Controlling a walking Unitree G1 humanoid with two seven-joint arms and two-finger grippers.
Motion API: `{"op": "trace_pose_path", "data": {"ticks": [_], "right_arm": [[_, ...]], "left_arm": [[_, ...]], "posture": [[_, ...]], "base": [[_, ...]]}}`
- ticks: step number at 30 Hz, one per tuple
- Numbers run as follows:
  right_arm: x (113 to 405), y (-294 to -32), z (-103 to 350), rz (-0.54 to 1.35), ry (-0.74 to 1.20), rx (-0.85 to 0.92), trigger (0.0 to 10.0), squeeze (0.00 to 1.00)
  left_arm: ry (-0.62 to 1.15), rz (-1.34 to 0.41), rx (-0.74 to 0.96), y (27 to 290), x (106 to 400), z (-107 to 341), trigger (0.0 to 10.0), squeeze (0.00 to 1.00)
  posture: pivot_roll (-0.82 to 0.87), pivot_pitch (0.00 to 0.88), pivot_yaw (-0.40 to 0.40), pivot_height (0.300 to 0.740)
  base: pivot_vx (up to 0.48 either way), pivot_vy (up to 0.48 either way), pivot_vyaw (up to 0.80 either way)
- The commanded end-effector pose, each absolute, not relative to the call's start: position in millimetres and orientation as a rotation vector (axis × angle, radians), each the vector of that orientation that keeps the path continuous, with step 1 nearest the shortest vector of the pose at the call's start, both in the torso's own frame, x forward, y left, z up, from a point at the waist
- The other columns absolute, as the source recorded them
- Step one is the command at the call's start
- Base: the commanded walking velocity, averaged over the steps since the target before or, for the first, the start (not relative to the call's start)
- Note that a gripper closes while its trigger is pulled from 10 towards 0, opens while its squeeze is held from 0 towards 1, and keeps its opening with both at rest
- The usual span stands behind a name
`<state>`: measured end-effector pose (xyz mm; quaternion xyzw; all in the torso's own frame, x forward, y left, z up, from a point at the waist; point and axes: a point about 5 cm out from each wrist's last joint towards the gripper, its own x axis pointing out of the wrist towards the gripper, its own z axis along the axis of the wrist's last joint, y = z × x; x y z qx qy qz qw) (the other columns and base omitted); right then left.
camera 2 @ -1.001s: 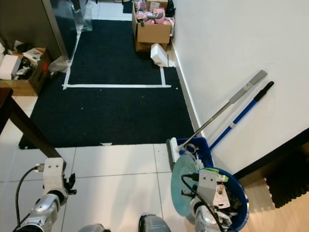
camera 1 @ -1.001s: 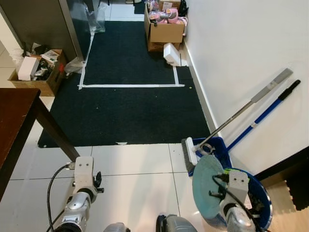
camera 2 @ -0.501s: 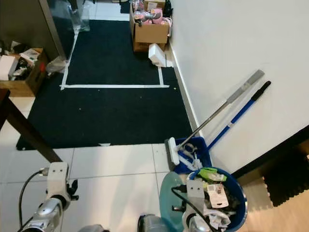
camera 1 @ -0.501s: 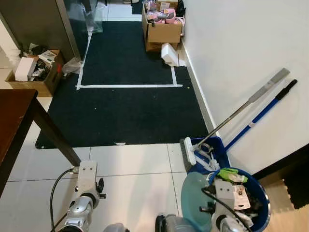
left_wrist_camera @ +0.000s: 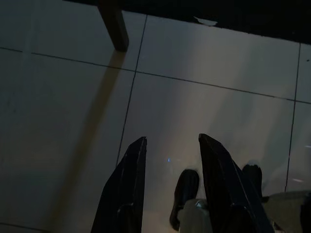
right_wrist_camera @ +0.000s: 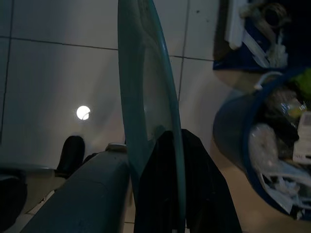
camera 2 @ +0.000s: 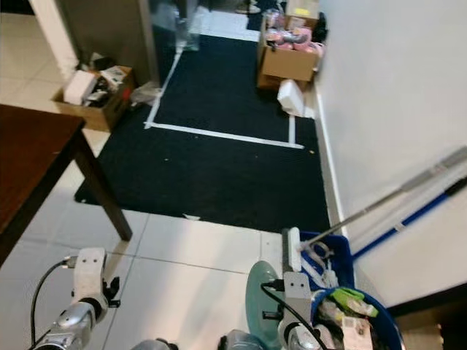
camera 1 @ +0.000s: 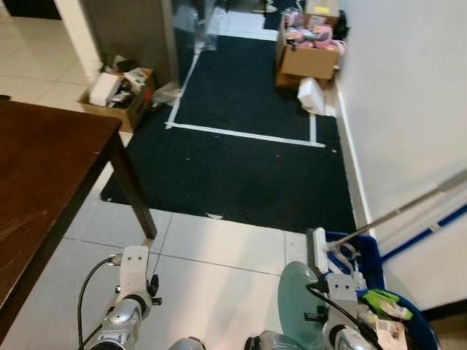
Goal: Setting the table
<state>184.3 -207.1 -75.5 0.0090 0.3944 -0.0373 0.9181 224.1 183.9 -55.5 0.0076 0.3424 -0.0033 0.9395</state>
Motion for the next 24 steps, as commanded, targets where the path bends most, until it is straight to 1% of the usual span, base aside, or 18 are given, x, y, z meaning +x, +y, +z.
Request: {"op": "trace_pose_path", "data": {"ticks": [1,15,24], "right_arm": [[181.0,-203.7,-78.3,-0.060,0.837,0.023,10.0,0.00],[179.3,-203.2,-79.8,-0.052,0.856,0.011,10.0,0.00],[175.7,-202.0,-81.9,-0.048,0.871,0.013,10.0,0.00]], "left_arm": [[0.758,-0.030,0.028,182.7,212.9,-63.7,10.0,0.00],[0.755,-0.041,0.017,181.1,213.1,-63.5,10.0,0.00],[0.778,-0.082,0.001,176.4,209.6,-66.2,10.0,0.00]], "posture": [[0.04,0.072,0.002,0.740],[0.04,0.072,-0.001,0.740],[0.04,0.076,-0.003,0.740]], "base": [[0.000,0.000,0.80],[0.000,0.000,0.80],[0.000,0.000,0.80]]}}
